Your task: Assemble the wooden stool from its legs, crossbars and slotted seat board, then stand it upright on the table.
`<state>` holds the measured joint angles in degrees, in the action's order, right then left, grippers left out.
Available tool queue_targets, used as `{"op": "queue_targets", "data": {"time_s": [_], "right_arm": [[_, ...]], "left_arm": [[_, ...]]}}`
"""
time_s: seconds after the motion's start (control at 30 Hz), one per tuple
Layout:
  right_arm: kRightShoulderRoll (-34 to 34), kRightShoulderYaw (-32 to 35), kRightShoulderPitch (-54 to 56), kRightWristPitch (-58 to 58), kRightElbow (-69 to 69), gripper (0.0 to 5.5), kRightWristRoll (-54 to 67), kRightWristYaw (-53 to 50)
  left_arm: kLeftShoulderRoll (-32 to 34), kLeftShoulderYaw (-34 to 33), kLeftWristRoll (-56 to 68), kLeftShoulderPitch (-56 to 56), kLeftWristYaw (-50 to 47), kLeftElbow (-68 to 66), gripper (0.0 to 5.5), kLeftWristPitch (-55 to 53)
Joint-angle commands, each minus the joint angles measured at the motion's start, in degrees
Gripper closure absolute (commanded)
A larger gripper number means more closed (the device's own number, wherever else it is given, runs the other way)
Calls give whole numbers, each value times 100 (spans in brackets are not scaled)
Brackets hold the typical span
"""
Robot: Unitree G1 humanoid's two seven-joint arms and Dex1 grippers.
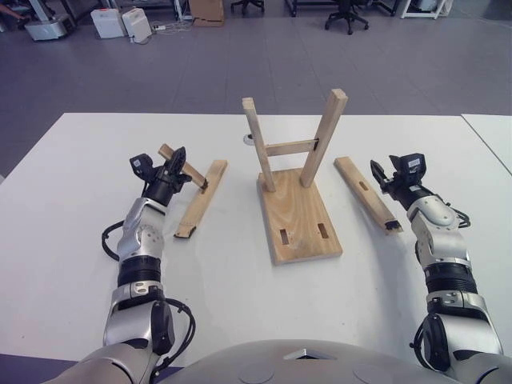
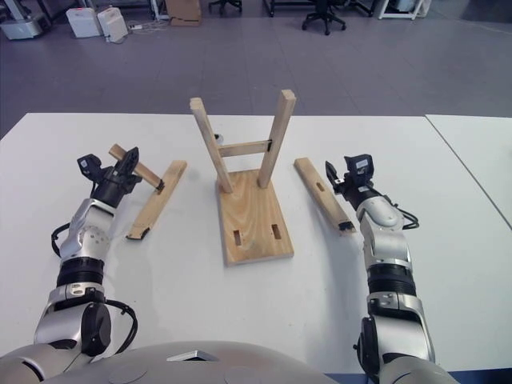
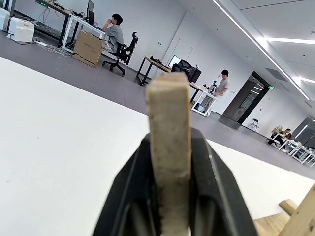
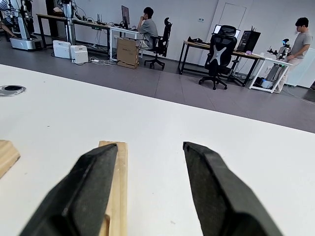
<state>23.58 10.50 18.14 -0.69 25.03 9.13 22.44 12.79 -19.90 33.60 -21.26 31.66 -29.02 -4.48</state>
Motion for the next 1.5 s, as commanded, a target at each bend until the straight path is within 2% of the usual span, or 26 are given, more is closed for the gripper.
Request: {"op": "queue_targets", "data": {"time_s": [0.03, 0.2, 0.4, 0.67, 0.87, 0.93, 1.07, 1.1, 1.27, 1.43, 1.5], "right_arm": [[-42, -26, 134, 60, 68, 301, -15, 4], [-45, -58, 154, 101, 96, 301, -53, -21], [353, 61, 296, 258, 206, 301, -188, -27], [342, -108, 382, 319, 138, 301, -351, -17], [334, -167, 383, 336, 102, 301, -397, -17], [354, -175, 405, 348, 99, 301, -410, -22], [401, -177, 432, 359, 114, 301, -394, -17], [408, -175, 430, 354, 116, 301, -386, -16], [434, -168, 430, 375, 145, 301, -388, 0], [475, -127, 400, 362, 134, 301, -377, 39], [497, -113, 418, 354, 146, 301, -362, 51]], "left_arm": [[57, 102, -310, 199, -72, -160, 510, 5], [306, 588, -1088, 443, -273, -473, 510, 92], [466, 1072, -1371, 1220, -173, -612, 510, -192], [654, 2034, -2206, 1480, -169, -1573, 510, 517], [597, 1776, -1447, 1287, 107, -1495, 510, -64], [623, 1873, -1525, 1327, 177, -1498, 510, -12], [627, 1614, -1137, 1241, 142, -738, 510, -139], [663, 1597, -1077, 1173, 103, -519, 462, -223], [973, 1743, -1370, 1124, 89, 390, 382, -583], [1199, 1593, -1343, 1273, 69, 1131, 294, -1018], [1377, 1500, -1216, 1406, 58, 1800, 255, -1505]]}}
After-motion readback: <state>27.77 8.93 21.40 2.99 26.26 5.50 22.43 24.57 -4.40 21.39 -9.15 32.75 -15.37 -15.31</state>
